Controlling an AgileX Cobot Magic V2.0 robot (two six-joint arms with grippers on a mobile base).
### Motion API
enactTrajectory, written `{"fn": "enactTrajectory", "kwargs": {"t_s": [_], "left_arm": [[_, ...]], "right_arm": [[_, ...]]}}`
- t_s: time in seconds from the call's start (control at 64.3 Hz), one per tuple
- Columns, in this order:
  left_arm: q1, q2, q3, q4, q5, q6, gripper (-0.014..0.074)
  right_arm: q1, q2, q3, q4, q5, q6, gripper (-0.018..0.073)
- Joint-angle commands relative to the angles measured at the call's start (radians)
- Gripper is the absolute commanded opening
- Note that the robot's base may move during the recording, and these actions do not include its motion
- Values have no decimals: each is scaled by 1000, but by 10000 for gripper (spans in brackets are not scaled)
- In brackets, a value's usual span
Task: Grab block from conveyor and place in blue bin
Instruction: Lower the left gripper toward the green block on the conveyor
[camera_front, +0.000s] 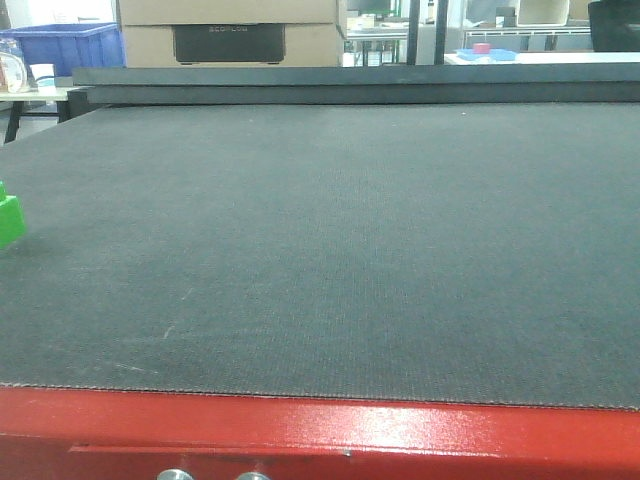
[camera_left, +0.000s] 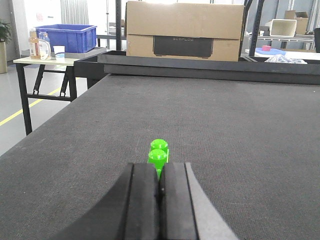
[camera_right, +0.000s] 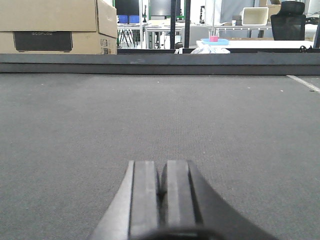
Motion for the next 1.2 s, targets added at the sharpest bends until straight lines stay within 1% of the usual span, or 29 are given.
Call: {"fn": "enactTrajectory", "kwargs": {"t_s": [0.0,0.342,0.467,0.529,0.576,0.654,0.7,0.762,0.825,0.887,0.918,1.042,1.074,1.136,1.183], "left_arm": [[-1,-4,-2,-5,-19,-5,-111],[-1,-4,-2,-5,-19,-5,-111],[-2,-4,-2,-5,-48,-5,-111],[-2,-4,-2,-5,-83,-5,-111],[-2,-4,-2,-5,-83,-5,-111],[-2,-4,-2,-39,-92,-5,-111],[-2,-4,-2,-39,-104,-5,-111],[-2,-4,-2,-39,-139,-5,-111],[-2,-4,-2,-39,-189,-5,-111],[-2,-4,-2,-39,-192,-5,-111],[-2,-4,-23,-39,-188,-5,-111],[-2,-4,-200,-22,-31,-5,-111],[-2,-4,-245,-17,7,-5,-108],[-2,35,-353,8,101,-5,-79],[-2,77,-439,31,179,-5,-34]], "right_arm": [[1,-4,0,0,-30,-3,-162],[1,-4,0,0,-30,-3,-162],[1,-4,0,0,-30,-3,-162],[1,-4,0,0,-30,-3,-162],[1,-4,0,0,-33,-3,-162],[1,-4,0,0,-45,-3,-162],[1,-4,0,0,-50,-3,-162],[1,-4,0,0,-71,-3,-162],[1,-4,0,0,-156,-3,-162],[1,-4,-6,5,-226,-3,-162],[1,-4,-47,5,-236,-3,-162],[1,-4,-250,5,-81,-3,-162],[1,-4,-309,5,-18,-3,-162],[1,12,-417,5,96,-3,-162],[1,43,-487,5,182,-3,-162]]}}
